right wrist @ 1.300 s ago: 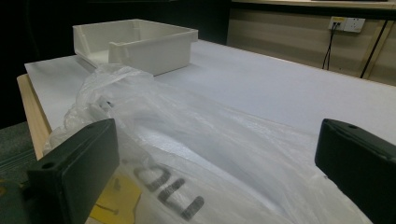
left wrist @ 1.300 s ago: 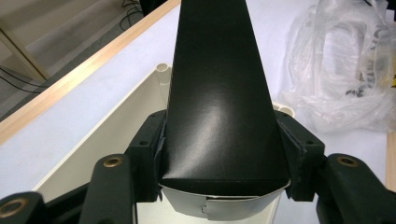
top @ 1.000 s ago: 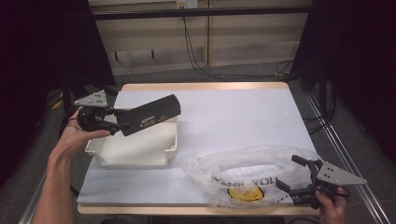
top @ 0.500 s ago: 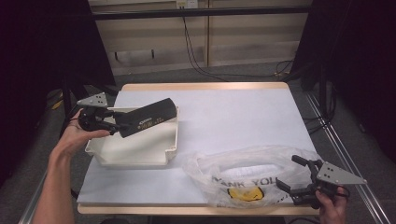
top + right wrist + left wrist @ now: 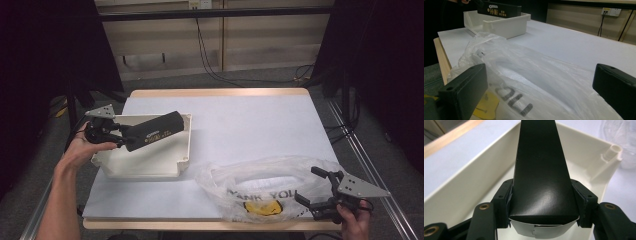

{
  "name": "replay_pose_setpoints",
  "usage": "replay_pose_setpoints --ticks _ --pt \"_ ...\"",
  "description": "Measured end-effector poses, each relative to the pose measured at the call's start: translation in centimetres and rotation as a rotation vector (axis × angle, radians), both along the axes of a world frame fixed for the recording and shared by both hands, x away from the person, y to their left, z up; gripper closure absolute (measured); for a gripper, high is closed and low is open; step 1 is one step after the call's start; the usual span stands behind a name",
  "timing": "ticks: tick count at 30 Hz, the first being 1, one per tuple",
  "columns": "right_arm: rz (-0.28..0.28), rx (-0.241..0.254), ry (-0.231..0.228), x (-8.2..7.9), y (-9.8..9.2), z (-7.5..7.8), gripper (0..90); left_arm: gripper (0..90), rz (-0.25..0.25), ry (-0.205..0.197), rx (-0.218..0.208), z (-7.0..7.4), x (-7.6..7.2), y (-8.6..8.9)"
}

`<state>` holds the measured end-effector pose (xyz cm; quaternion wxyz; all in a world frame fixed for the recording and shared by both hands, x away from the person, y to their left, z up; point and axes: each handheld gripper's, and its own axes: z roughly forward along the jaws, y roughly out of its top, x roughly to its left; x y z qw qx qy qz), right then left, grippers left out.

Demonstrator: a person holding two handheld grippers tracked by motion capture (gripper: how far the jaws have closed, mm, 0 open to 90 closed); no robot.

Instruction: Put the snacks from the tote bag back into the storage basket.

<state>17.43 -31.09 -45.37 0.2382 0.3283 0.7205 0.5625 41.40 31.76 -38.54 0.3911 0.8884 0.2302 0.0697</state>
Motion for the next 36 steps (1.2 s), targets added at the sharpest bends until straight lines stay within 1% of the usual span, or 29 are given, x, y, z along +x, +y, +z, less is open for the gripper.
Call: replay_pose_setpoints --ticks 3,6,9,12,13,14,15,16,19,24,25,26,27,28,29,30,32,33,34,35,36 --pt "0.001 0.001 0.001 0.0 0.0 0.0 0.0 43.1 -0.003 0.006 0.014 -0.5 0.1 -0.3" --pt "0.001 0.0 0.007 0.0 -0.1 0.0 0.0 43.1 -0.008 0.01 0.017 -0.9 0.3 -0.4" --pt "0.0 -0.005 -0.001 0.0 -0.1 0.0 0.0 43.1 -0.027 0.02 0.027 -1.4 0.4 -0.6" --pt "0.001 -0.004 0.002 0.0 -0.2 0.0 0.0 43.1 -0.044 0.028 0.041 -1.8 0.4 -0.7" --pt "-0.003 -0.006 0.001 0.0 -0.2 0.0 0.0 43.1 -0.043 0.028 0.043 -1.9 0.4 -0.7" --pt "-0.005 -0.005 0.003 0.0 -0.1 0.0 0.0 43.1 -0.044 0.03 0.036 -2.1 0.4 -0.8" --pt "-0.002 -0.004 0.003 0.0 -0.1 0.0 0.0 43.1 -0.052 0.029 0.048 -2.1 0.5 -0.8" --pt "0.001 -0.001 0.006 0.0 -0.1 0.0 0.0 43.1 -0.047 0.026 0.047 -2.3 0.5 -0.9" --pt "0.001 -0.002 0.004 0.1 -0.1 0.0 0.0 43.1 -0.065 0.027 0.068 -2.6 0.7 -1.3" --pt "0.014 -0.011 0.01 0.1 -0.3 0.0 0.0 43.1 -0.08 0.022 0.087 -3.0 0.9 -1.9" --pt "-0.002 -0.002 0.002 0.1 -0.2 0.0 0.0 43.1 -0.08 0.024 0.08 -3.0 0.9 -1.8" --pt "-0.003 -0.001 0.003 0.0 -0.2 0.0 0.0 43.1 -0.08 0.026 0.081 -3.0 1.0 -1.8" --pt "-0.002 0.001 0.0 0.0 -0.2 0.0 0.0 43.1 -0.088 0.026 0.091 -3.0 1.0 -1.8" --pt "-0.002 0.0 0.001 0.0 -0.2 0.0 0.0 43.0 -0.091 0.03 0.092 -3.1 1.0 -1.8" --pt "-0.004 0.001 0.002 0.0 -0.3 0.0 0.0 43.0 -0.089 0.03 0.105 -3.0 1.0 -1.8" --pt "-0.004 -0.004 -0.004 0.0 -0.3 0.0 0.0 42.9 -0.106 0.033 0.121 -3.0 1.2 -1.8" --pt "-0.003 0.001 -0.002 0.0 -0.3 0.0 0.0 42.8 -0.109 0.045 0.129 -2.9 1.4 -1.9" --pt "-0.006 -0.003 -0.002 0.0 -0.3 0.0 0.0 42.8 -0.114 0.052 0.142 -2.9 1.5 -1.9" --pt "-0.003 -0.003 -0.001 0.0 -0.3 0.0 0.0 42.7 -0.123 0.067 0.156 -2.8 1.6 -2.0" --pt "-0.004 -0.002 0.002 0.0 -0.2 0.0 0.0 42.7 -0.12 0.074 0.166 -2.9 1.7 -2.1" --pt "0.0 -0.004 0.002 0.0 -0.2 0.0 0.0 42.6 -0.13 0.08 0.182 -2.9 1.8 -2.1"
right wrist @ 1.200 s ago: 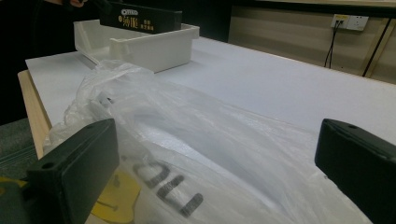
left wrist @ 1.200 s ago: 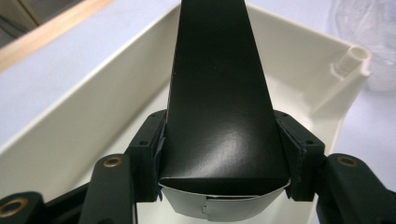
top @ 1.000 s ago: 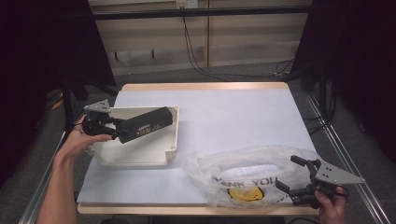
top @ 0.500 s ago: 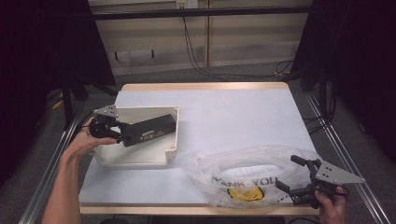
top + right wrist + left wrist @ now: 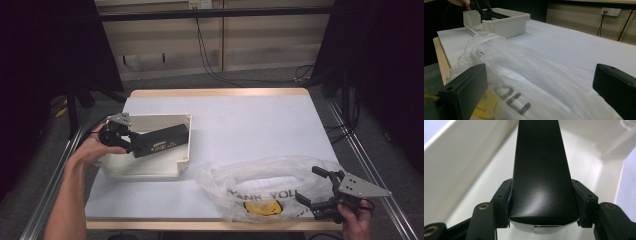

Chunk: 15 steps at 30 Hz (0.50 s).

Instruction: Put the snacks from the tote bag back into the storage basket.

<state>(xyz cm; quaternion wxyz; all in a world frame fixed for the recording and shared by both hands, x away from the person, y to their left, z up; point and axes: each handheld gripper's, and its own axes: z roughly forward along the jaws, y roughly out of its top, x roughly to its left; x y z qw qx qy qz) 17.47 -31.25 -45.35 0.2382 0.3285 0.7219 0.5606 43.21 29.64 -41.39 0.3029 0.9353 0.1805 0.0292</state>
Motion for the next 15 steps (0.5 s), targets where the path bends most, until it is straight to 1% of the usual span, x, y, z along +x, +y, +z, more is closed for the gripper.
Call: replay_pose_setpoints --ticks 1,3,4,6,8,9,11,13,14,15 --pt "0.0 -0.002 -0.001 0.0 0.0 0.0 0.0 42.6 -0.003 0.007 0.022 0.0 0.1 -0.1" --pt "0.003 -0.003 0.0 0.1 0.0 0.0 0.0 42.5 -0.012 0.019 0.047 0.0 0.3 -0.4" --pt "0.001 -0.003 0.002 0.1 0.0 0.0 0.0 42.5 -0.006 0.017 0.065 0.0 0.3 -0.5" --pt "0.009 -0.004 0.006 0.1 0.0 0.0 0.0 42.4 -0.009 0.031 0.092 -0.1 0.5 -0.9" --pt "0.01 -0.004 0.006 0.1 0.1 0.0 0.0 42.4 -0.029 0.051 0.158 -0.2 0.8 -1.4" --pt "0.011 -0.002 0.008 0.0 0.1 0.0 0.0 42.2 -0.03 0.054 0.172 -0.3 0.8 -1.5" --pt "0.006 0.0 0.003 0.0 0.1 0.0 0.0 42.3 -0.04 0.073 0.224 -0.6 1.1 -1.8" --pt "0.005 0.001 0.003 0.0 0.1 0.0 0.0 42.3 -0.036 0.087 0.238 -0.9 1.3 -1.9" --pt "0.012 -0.005 0.006 0.0 0.0 0.0 0.0 42.5 -0.037 0.102 0.245 -1.0 1.4 -1.9" --pt "0.006 0.0 0.005 0.1 0.0 -0.1 0.0 42.5 -0.036 0.101 0.239 -1.1 1.5 -1.9"
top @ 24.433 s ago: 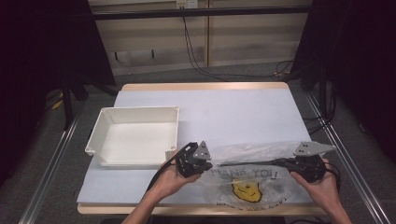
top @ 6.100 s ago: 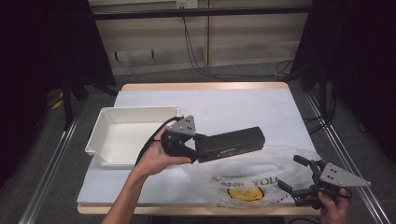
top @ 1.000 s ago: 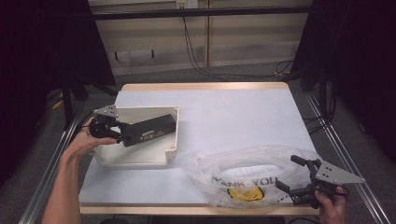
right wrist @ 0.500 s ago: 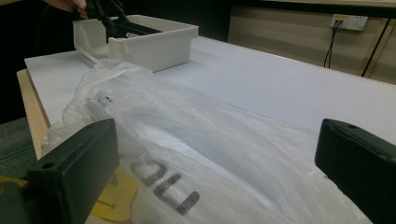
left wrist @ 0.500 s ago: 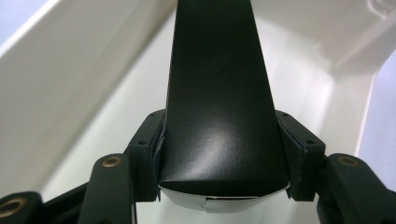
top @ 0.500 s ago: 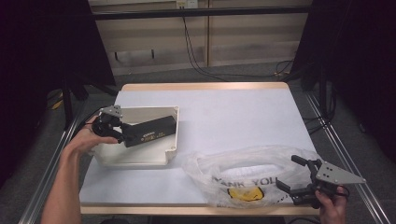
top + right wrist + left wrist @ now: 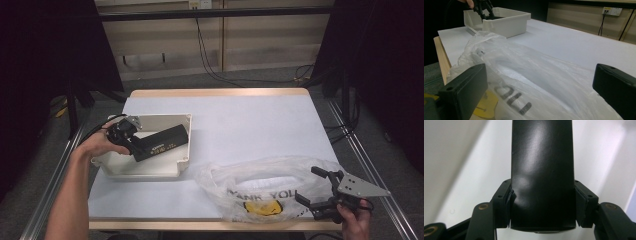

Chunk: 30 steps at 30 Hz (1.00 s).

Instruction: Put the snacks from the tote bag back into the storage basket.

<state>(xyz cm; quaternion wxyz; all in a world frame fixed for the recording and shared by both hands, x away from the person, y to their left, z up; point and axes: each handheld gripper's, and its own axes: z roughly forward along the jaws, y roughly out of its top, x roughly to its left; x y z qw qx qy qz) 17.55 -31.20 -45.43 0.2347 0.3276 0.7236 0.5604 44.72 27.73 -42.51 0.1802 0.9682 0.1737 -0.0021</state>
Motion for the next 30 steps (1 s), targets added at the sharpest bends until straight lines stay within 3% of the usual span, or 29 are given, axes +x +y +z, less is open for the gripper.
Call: replay_pose_setpoints --ticks 6,11,17,27,30 --pt "0.011 -0.006 0.007 0.1 0.2 0.0 0.0 42.8 -0.015 -0.011 0.03 0.2 0.6 -0.6" --pt "0.008 -0.006 0.0 0.1 0.1 0.0 0.0 42.8 -0.003 -0.024 0.028 0.1 0.8 -0.8" --pt "0.007 -0.007 0.005 0.1 0.2 -0.1 0.0 42.9 -0.027 -0.039 0.043 0.1 1.1 -0.9" --pt "0.01 -0.007 0.002 0.1 0.2 -0.1 0.0 39.3 0.042 -0.029 -0.007 -0.1 0.9 -0.8" --pt "0.013 -0.012 0.003 0.1 0.2 -0.1 0.0 26.5 0.123 -0.035 -0.035 0.2 0.8 -0.3"
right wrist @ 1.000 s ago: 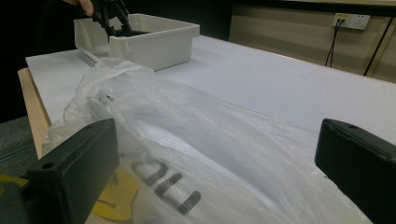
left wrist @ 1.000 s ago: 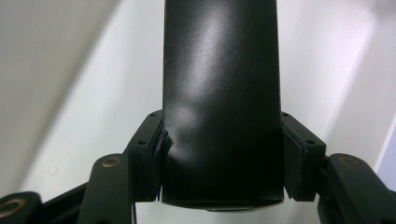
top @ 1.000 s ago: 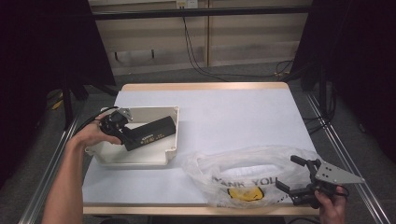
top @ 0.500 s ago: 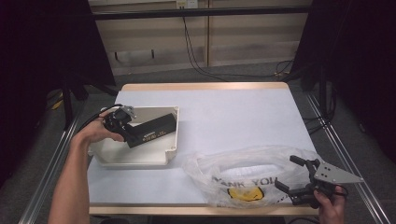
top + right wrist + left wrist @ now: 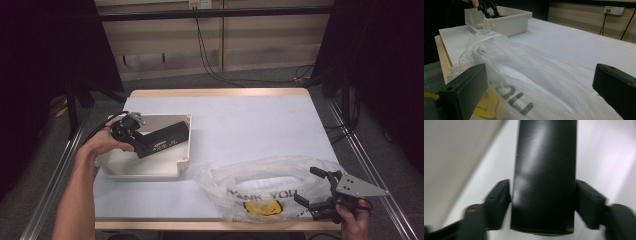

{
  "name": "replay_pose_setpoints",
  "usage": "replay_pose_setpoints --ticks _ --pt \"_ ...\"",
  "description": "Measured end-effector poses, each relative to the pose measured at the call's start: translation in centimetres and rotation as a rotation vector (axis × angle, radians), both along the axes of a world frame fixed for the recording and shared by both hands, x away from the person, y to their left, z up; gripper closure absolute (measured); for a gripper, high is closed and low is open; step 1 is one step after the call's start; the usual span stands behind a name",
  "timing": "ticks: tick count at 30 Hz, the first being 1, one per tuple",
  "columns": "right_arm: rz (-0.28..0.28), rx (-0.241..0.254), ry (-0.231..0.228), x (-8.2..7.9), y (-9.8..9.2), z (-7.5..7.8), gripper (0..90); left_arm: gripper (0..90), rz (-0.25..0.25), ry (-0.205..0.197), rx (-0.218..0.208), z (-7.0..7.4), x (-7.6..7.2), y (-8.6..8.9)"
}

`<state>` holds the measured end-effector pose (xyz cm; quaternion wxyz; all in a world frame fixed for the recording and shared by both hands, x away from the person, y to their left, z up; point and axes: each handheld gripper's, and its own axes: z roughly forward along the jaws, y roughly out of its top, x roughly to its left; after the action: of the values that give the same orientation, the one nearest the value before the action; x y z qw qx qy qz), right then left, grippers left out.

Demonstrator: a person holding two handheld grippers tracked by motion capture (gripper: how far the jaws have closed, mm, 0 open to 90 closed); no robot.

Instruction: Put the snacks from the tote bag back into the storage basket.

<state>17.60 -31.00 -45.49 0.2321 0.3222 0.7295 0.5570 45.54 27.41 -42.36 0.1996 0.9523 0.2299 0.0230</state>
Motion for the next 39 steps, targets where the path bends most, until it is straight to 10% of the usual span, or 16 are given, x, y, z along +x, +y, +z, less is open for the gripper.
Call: replay_pose_setpoints --ticks 14,26,30,39 --pt "-0.005 0.005 -0.005 -0.1 0.0 0.1 0.0 23.1 0.225 -0.154 -0.204 2.8 -3.4 2.9" --pt "-0.002 0.002 -0.006 -0.1 0.1 0.1 0.0 74.7 0.295 -0.241 -0.35 2.7 -9.2 3.4" --pt "-0.009 0.009 -0.006 -0.1 0.2 0.1 0.0 89.2 0.288 -0.235 -0.358 1.6 -10.5 3.1" --pt "-0.005 0.002 -0.002 -0.1 0.3 0.1 0.0 90.0 0.334 -0.219 -0.328 -1.4 -11.2 2.3"
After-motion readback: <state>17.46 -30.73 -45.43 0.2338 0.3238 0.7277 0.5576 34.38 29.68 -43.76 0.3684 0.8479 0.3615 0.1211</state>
